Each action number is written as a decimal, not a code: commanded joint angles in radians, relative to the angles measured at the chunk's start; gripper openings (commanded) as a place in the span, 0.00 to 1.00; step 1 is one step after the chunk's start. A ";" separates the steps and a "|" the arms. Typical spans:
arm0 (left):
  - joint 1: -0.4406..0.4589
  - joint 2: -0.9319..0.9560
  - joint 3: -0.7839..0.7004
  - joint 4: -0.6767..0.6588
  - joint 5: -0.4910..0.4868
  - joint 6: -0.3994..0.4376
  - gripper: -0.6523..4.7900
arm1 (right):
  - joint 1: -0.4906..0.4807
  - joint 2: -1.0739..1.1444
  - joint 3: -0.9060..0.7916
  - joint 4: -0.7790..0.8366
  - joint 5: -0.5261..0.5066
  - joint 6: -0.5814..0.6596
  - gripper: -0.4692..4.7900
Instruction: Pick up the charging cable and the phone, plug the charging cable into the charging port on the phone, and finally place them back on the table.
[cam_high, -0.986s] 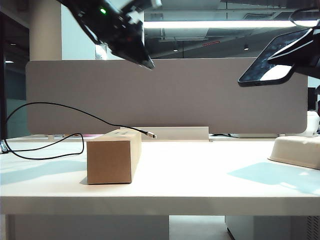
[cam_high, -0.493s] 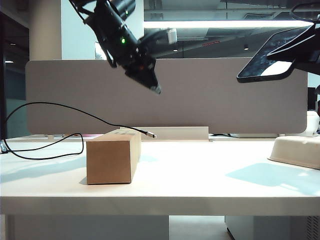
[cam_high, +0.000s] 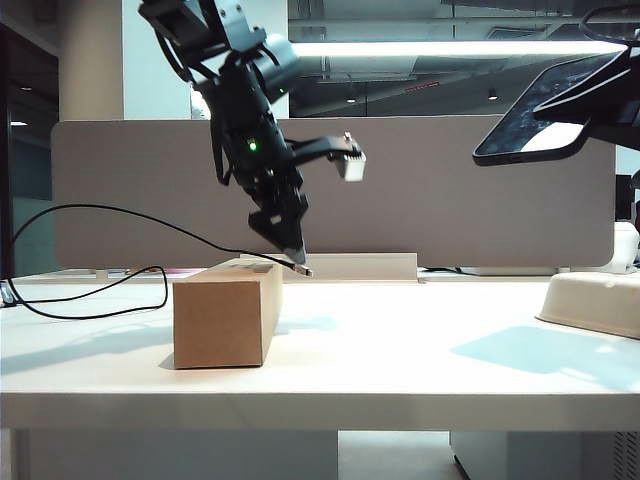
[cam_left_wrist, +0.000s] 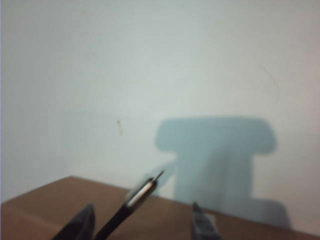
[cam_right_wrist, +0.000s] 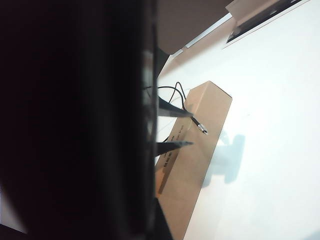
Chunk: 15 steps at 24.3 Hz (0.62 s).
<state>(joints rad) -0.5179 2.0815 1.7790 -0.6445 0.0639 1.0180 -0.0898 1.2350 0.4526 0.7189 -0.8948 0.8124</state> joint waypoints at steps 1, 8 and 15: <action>-0.013 0.016 0.003 0.011 -0.053 0.058 0.53 | 0.002 -0.006 0.006 0.034 -0.006 -0.001 0.08; -0.026 0.047 0.002 0.081 -0.149 0.094 0.50 | 0.002 -0.005 0.006 0.034 -0.006 -0.001 0.08; -0.025 0.049 0.002 0.083 -0.154 0.112 0.43 | 0.002 -0.005 0.006 0.034 -0.006 -0.001 0.08</action>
<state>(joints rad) -0.5415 2.1288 1.7779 -0.5674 -0.0925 1.1267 -0.0887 1.2350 0.4526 0.7185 -0.8948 0.8124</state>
